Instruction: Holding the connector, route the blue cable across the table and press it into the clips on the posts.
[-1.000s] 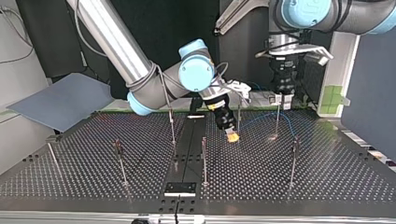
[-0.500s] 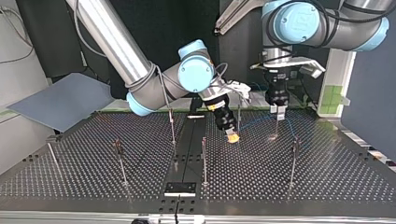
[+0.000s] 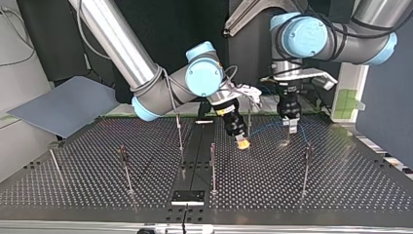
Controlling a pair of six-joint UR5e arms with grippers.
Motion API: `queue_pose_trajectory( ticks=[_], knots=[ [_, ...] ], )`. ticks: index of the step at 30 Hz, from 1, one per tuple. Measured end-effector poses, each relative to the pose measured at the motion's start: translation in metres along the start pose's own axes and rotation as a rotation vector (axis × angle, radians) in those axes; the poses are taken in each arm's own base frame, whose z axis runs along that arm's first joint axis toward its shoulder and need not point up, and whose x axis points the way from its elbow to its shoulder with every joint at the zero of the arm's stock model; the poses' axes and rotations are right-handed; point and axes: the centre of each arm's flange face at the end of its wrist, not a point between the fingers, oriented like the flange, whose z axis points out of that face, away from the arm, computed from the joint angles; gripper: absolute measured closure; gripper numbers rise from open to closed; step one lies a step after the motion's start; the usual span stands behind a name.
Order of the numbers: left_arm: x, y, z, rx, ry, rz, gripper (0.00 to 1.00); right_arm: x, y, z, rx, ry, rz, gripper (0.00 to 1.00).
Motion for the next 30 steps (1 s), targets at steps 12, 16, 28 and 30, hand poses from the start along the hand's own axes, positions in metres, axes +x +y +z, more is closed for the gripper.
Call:
queue_pose_trajectory(
  ticks=[12, 16, 28, 30],
  knots=[
    [0.009, 0.001, 0.003, -0.061, -0.007, -0.013, 1.00, -0.002, 0.000, -0.001, 0.000, -0.009, 0.005, 1.00],
    [0.017, 0.004, -0.001, -0.078, -0.010, -0.023, 1.00, -0.008, 0.001, -0.002, -0.001, -0.022, 0.007, 1.00],
    [0.061, 0.003, -0.019, -0.075, 0.017, -0.020, 0.98, -0.041, 0.007, -0.010, -0.012, -0.092, 0.005, 1.00],
    [0.071, 0.002, -0.022, -0.070, 0.029, -0.015, 0.95, -0.048, 0.010, -0.011, -0.015, -0.107, 0.002, 1.00]
  ],
)
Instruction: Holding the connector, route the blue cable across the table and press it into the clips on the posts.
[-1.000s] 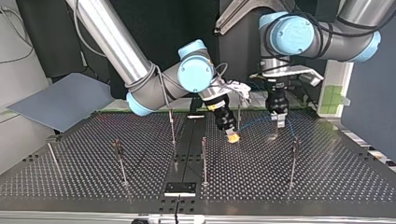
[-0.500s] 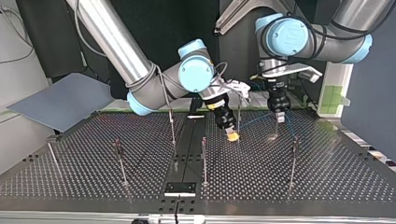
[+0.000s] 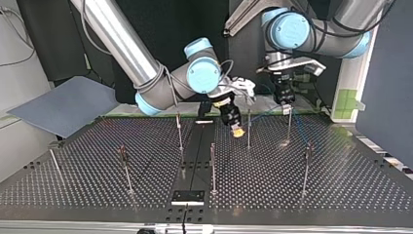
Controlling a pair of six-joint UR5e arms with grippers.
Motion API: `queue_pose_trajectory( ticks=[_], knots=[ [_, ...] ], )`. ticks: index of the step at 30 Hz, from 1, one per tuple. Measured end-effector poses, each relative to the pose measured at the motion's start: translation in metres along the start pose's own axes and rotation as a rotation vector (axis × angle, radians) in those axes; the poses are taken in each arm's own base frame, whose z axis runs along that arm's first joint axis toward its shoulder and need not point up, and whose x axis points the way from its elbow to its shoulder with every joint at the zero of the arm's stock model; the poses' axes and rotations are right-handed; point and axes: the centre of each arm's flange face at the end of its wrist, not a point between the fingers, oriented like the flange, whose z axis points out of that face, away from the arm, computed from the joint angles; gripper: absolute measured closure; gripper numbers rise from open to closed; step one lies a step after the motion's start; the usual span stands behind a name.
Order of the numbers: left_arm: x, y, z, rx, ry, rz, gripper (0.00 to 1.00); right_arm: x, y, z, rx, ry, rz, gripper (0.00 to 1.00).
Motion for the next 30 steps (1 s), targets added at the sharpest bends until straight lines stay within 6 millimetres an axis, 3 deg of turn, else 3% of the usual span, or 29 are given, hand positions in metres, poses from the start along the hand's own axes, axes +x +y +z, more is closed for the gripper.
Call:
queue_pose_trajectory(
  ticks=[10, 21, 30],
  knots=[
    [0.064, -0.004, -0.015, 0.061, 0.077, 0.036, 0.93, -0.038, 0.020, -0.006, -0.038, -0.074, -0.005, 1.00],
    [0.090, -0.015, -0.004, 0.131, 0.066, 0.024, 0.93, -0.076, 0.035, -0.014, -0.062, -0.136, -0.023, 1.00],
    [0.097, -0.024, 0.030, 0.129, 0.008, -0.005, 0.91, -0.086, 0.051, -0.007, -0.047, -0.126, -0.023, 1.00]
  ],
)
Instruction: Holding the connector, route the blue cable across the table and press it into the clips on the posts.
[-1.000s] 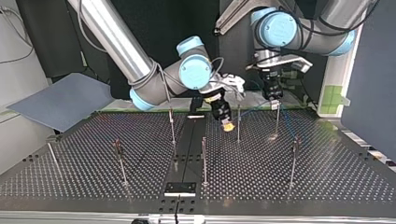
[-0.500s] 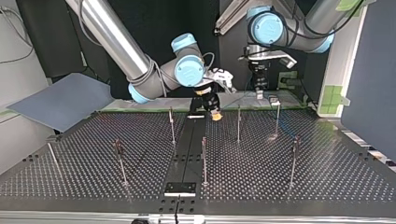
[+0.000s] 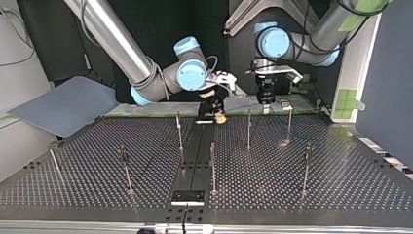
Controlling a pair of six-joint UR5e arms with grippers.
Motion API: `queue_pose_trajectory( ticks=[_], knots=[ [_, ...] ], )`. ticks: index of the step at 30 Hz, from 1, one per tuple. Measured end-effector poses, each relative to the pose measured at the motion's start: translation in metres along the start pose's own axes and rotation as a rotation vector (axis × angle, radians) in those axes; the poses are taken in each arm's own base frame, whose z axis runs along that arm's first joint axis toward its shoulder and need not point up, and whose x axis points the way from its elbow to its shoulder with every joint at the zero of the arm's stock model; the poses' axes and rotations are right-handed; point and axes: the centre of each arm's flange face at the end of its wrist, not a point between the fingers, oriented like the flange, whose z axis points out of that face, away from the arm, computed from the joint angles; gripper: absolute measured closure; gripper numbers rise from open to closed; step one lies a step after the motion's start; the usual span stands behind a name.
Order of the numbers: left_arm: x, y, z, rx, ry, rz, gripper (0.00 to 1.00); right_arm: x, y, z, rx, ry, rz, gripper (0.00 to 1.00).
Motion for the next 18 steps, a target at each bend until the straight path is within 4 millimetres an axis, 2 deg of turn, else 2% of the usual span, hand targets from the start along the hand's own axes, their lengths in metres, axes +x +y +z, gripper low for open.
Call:
queue_pose_trajectory(
  ticks=[3, 8, 13, 18],
  knots=[
    [0.007, 0.001, 0.009, -0.005, -0.009, -0.021, 0.91, -0.014, 0.002, 0.006, 0.013, -0.017, -0.003, 1.00],
    [0.032, 0.007, 0.014, -0.021, 0.029, -0.027, 0.91, -0.041, 0.005, 0.017, 0.016, -0.055, -0.016, 1.00],
    [0.054, 0.008, 0.016, -0.011, 0.061, -0.018, 0.91, -0.045, 0.011, 0.020, 0.011, -0.060, -0.017, 1.00],
    [0.065, 0.010, 0.024, -0.006, 0.055, -0.029, 0.88, -0.043, 0.018, 0.022, 0.007, -0.057, -0.014, 1.00]
  ],
)
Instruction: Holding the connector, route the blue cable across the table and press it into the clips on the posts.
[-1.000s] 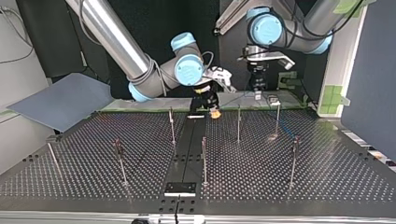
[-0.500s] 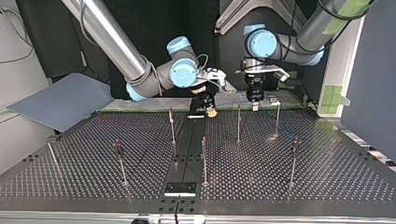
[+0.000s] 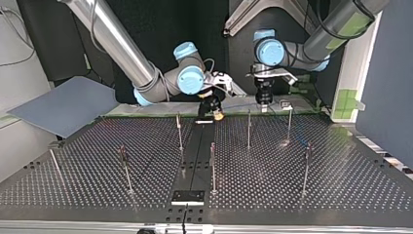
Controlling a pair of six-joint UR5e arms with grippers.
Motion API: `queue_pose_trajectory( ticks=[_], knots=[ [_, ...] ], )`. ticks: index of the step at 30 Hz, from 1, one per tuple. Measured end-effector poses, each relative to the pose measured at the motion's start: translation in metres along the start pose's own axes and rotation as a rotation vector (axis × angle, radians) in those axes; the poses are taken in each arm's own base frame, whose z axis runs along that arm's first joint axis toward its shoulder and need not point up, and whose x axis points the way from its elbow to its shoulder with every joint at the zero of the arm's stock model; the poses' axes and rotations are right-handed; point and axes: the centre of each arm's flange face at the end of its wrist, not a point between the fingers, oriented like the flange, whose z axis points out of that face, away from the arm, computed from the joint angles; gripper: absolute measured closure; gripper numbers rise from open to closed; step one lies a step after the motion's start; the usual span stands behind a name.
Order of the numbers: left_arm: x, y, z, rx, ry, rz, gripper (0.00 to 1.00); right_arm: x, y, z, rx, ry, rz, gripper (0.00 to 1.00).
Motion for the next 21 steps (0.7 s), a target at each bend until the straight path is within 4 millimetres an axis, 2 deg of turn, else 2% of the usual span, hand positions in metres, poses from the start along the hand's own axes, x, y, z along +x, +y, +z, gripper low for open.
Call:
queue_pose_trajectory(
  ticks=[7, 15, 21],
  knots=[
    [-0.008, 0.004, 0.020, -0.004, -0.046, -0.016, 0.88, 0.006, 0.004, 0.002, -0.002, 0.012, 0.004, 1.00],
    [-0.015, 0.008, 0.032, -0.003, -0.064, -0.019, 0.86, 0.016, 0.005, 0.004, -0.001, 0.030, 0.006, 1.00],
    [-0.009, 0.007, 0.046, 0.028, -0.047, -0.008, 0.86, 0.022, 0.008, 0.006, -0.005, 0.042, 0.011, 1.00]
  ],
)
